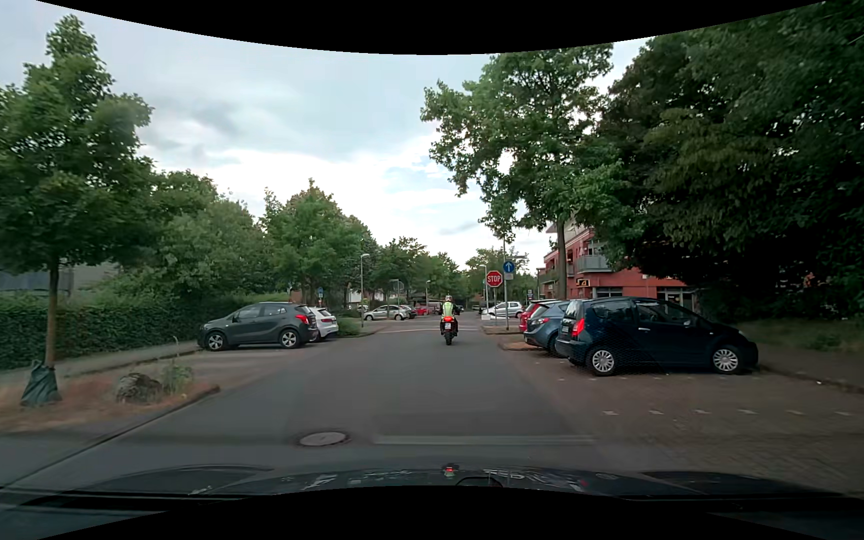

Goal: Follow the waypoints while adhering to traffic rules and regulations

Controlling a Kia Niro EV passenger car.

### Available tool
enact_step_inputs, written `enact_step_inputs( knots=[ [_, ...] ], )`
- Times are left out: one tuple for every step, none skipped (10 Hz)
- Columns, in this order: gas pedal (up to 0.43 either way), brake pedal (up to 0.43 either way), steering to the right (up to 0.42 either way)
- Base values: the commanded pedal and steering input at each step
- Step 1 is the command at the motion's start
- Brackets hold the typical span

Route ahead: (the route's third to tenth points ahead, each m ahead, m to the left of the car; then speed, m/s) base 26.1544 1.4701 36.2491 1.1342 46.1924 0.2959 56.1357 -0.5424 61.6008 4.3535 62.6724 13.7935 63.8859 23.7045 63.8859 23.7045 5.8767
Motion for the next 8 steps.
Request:
enact_step_inputs(
  knots=[
    [0.067, 0.000, 0.010],
    [0.067, 0.000, 0.009],
    [0.067, 0.000, 0.009],
    [0.059, 0.000, 0.008],
    [0.047, 0.000, 0.008],
    [0.028, 0.000, 0.008],
    [0.000, 0.000, 0.005],
    [0.000, 0.000, 0.004]
  ],
)
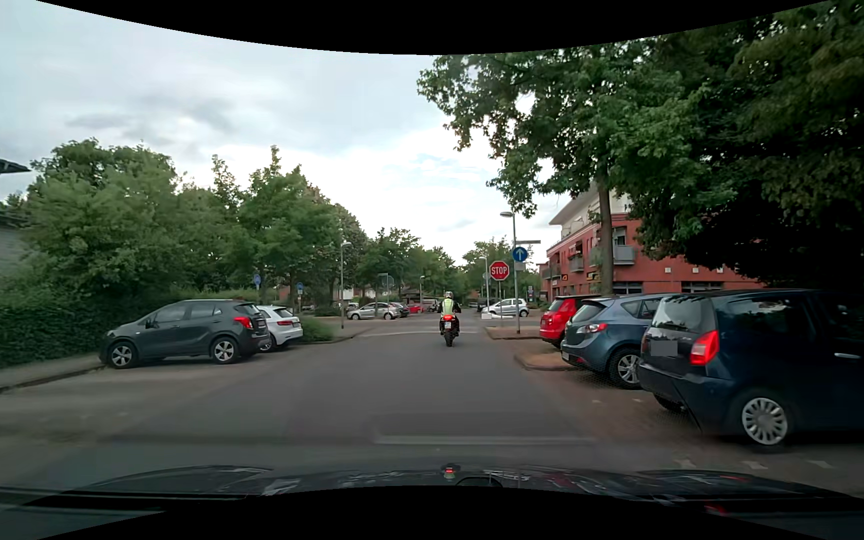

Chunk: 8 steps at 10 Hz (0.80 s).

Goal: Follow the waypoints while adhering to traffic rules and regulations

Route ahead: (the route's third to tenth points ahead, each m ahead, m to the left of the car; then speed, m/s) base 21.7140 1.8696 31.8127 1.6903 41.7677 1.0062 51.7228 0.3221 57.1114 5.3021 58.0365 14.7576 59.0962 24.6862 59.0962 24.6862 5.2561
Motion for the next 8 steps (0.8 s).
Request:
enact_step_inputs(
  knots=[
    [0.000, 0.000, 0.004],
    [0.000, 0.000, 0.004],
    [0.000, 0.000, 0.004],
    [0.000, 0.000, 0.004],
    [0.000, 0.000, 0.003],
    [0.000, 0.000, 0.003],
    [0.000, 0.000, 0.003],
    [0.000, 0.000, 0.003]
  ],
)
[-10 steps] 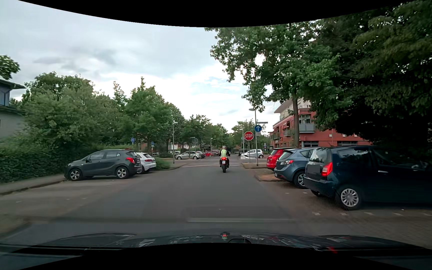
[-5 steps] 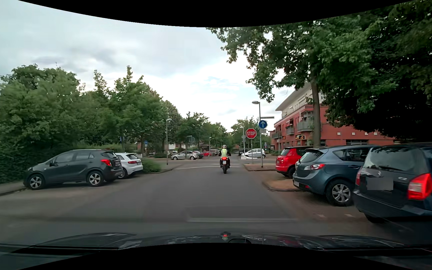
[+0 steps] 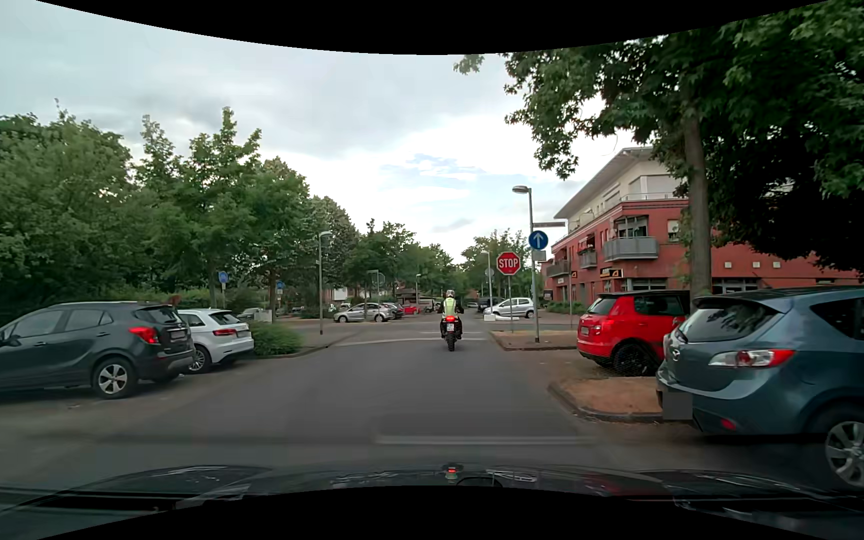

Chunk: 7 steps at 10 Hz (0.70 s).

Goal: Follow the waypoints while adhering to traffic rules and regulations

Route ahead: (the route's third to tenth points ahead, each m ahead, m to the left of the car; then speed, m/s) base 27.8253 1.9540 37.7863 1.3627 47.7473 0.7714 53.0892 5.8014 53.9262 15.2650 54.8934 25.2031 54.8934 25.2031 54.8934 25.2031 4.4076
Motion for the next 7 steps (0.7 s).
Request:
enact_step_inputs(
  knots=[
    [0.000, 0.000, 0.003],
    [0.000, 0.000, 0.003],
    [0.000, 0.000, 0.003],
    [0.000, 0.000, 0.003],
    [0.000, 0.000, 0.002],
    [0.000, 0.000, 0.001],
    [0.000, 0.000, 0.001]
  ],
)
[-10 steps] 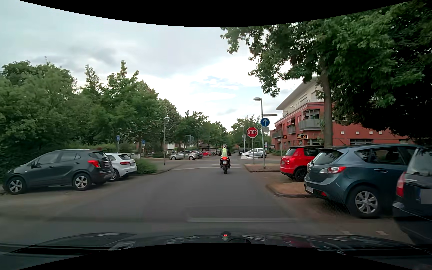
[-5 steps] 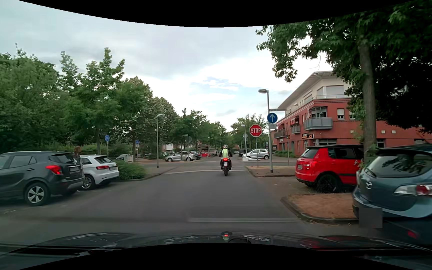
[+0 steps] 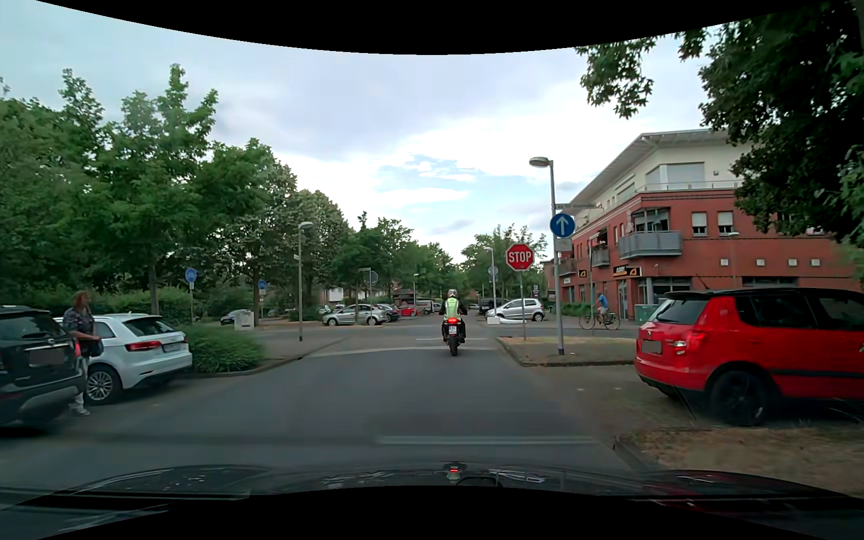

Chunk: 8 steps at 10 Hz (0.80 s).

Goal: Follow the waypoints while adhering to traffic rules and regulations

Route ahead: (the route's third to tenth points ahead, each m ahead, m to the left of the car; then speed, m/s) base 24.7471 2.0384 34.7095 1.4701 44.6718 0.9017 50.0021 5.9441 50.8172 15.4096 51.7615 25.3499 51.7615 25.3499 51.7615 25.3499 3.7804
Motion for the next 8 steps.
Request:
enact_step_inputs(
  knots=[
    [0.000, 0.000, 0.001],
    [0.000, 0.000, 0.001],
    [0.000, 0.000, 0.001],
    [0.000, 0.000, 0.001],
    [0.000, 0.000, 0.002],
    [0.000, 0.000, 0.002],
    [0.000, 0.000, 0.002],
    [0.000, 0.000, 0.003]
  ],
)
